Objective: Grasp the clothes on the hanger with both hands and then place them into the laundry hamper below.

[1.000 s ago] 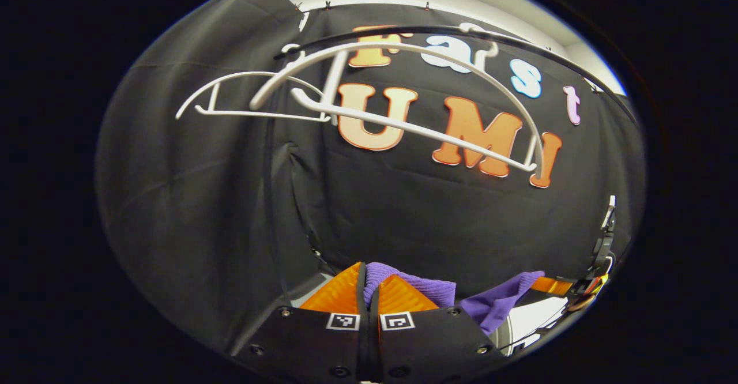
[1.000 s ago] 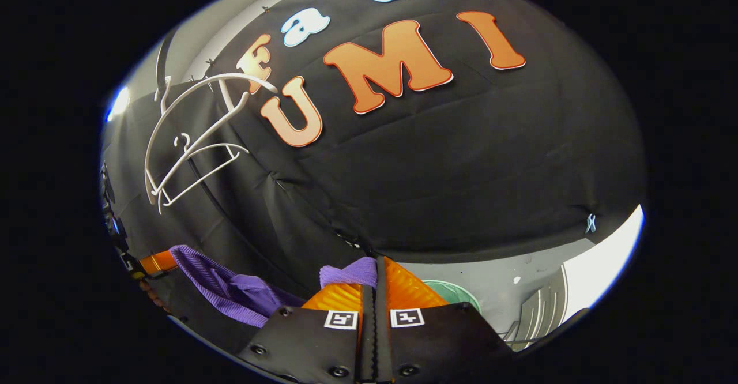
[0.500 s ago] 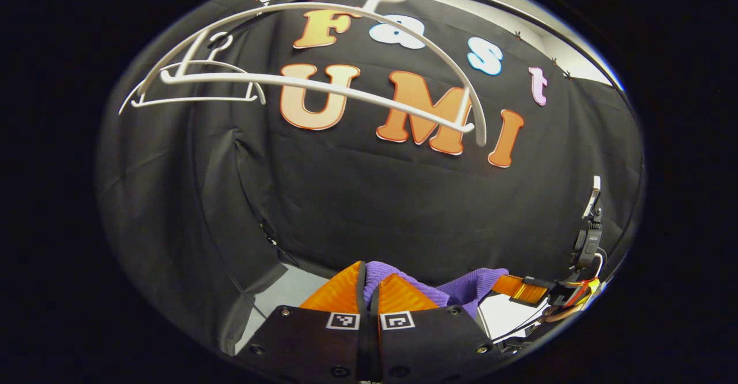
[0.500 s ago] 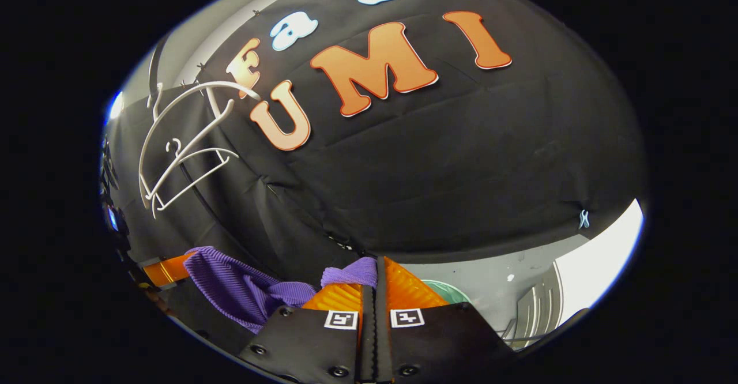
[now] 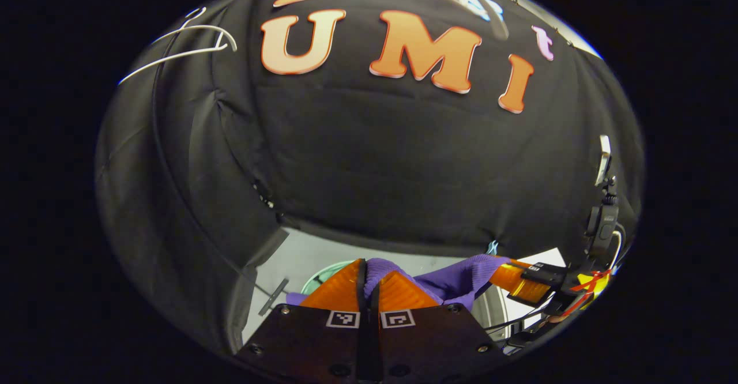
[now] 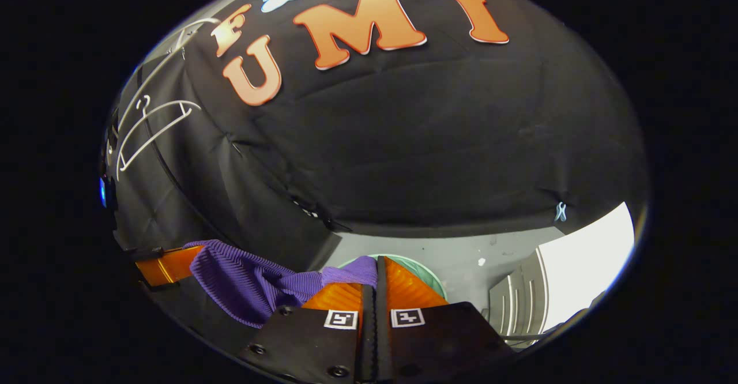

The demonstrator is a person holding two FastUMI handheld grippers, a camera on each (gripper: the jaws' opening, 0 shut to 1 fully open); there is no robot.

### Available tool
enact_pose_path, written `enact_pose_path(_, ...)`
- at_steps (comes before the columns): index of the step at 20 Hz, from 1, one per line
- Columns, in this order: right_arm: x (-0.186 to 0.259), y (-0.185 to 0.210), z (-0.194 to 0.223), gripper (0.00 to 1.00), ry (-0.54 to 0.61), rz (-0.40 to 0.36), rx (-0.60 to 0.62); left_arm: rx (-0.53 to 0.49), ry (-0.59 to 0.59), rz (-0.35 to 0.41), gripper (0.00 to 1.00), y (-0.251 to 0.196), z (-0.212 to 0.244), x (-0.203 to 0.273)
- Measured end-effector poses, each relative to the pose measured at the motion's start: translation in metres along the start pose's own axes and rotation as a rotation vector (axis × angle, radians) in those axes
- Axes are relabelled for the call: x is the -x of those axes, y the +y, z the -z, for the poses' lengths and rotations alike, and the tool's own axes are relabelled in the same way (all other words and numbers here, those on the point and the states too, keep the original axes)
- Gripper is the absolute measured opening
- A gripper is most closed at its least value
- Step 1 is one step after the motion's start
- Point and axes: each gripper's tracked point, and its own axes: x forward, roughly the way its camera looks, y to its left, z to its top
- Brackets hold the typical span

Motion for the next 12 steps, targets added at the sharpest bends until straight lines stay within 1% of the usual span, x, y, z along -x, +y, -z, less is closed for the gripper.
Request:
enact_pose_path(1, -0.007, -0.004, 0.011, 0.08, 0.033, 0.015, 0.007, -0.018, 0.05, -0.027, 0.0, 0.007, 0.016, -0.006)
enact_pose_path(3, -0.02, -0.01, 0.036, 0.08, 0.107, 0.044, 0.029, -0.032, 0.134, -0.033, 0.01, 0.009, 0.045, -0.022)
enact_pose_path(5, -0.034, -0.013, 0.064, 0.08, 0.169, 0.065, 0.042, -0.033, 0.189, -0.046, 0.03, 0.014, 0.067, -0.036)
enact_pose_path(8, -0.057, -0.017, 0.099, 0.08, 0.256, 0.092, 0.028, 0.009, 0.259, -0.045, 0.03, 0.014, 0.089, -0.061)
enact_pose_path(10, -0.072, -0.02, 0.119, 0.1, 0.302, 0.11, 0.012, 0.034, 0.322, -0.052, 0.06, 0.019, 0.109, -0.076)
enact_pose_path(12, -0.079, -0.025, 0.133, 0.1, 0.336, 0.126, 0.035, 0.049, 0.375, -0.051, 0.07, 0.015, 0.125, -0.089)
